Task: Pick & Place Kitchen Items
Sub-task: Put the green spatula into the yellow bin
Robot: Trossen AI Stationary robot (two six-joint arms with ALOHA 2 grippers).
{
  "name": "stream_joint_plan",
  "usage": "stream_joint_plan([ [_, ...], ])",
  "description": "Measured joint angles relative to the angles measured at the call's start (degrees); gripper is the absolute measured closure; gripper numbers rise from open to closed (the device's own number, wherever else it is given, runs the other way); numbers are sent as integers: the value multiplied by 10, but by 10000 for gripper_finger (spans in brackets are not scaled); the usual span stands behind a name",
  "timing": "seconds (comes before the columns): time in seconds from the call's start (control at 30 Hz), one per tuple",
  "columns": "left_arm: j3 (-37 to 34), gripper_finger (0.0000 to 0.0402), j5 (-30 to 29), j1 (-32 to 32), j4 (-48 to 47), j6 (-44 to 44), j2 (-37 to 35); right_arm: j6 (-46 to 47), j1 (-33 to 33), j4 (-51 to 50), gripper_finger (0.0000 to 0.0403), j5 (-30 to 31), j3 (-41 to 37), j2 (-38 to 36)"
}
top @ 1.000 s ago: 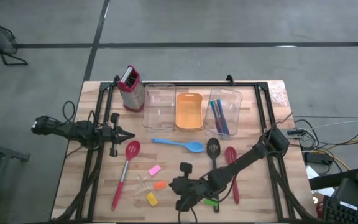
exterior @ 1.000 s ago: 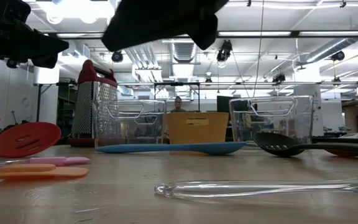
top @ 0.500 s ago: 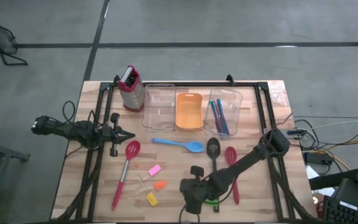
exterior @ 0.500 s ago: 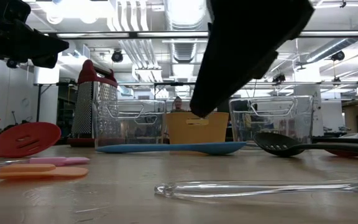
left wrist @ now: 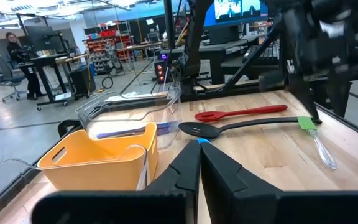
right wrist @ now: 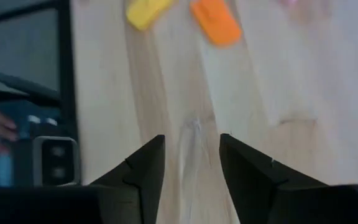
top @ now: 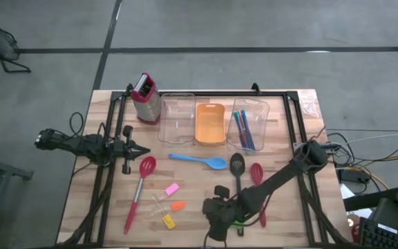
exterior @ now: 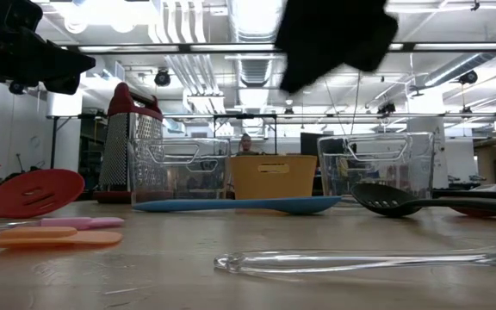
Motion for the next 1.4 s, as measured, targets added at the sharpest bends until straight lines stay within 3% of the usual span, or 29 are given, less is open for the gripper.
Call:
stream_joint_plan([
  [0.17, 0, 381, 0, 0, 0, 0, 0, -29, 0, -3, 238, 35, 1, -26],
  [0.5, 0, 380, 0, 0, 0, 0, 0, 6, 25, -2, 232, -18, 0, -22],
  [0.93, 0, 380, 0, 0, 0, 0, 0, 61, 63, -15, 258, -26, -1, 13],
  [1.4, 0, 381, 0, 0, 0, 0, 0, 85, 68, -39, 222, -33, -2, 46],
])
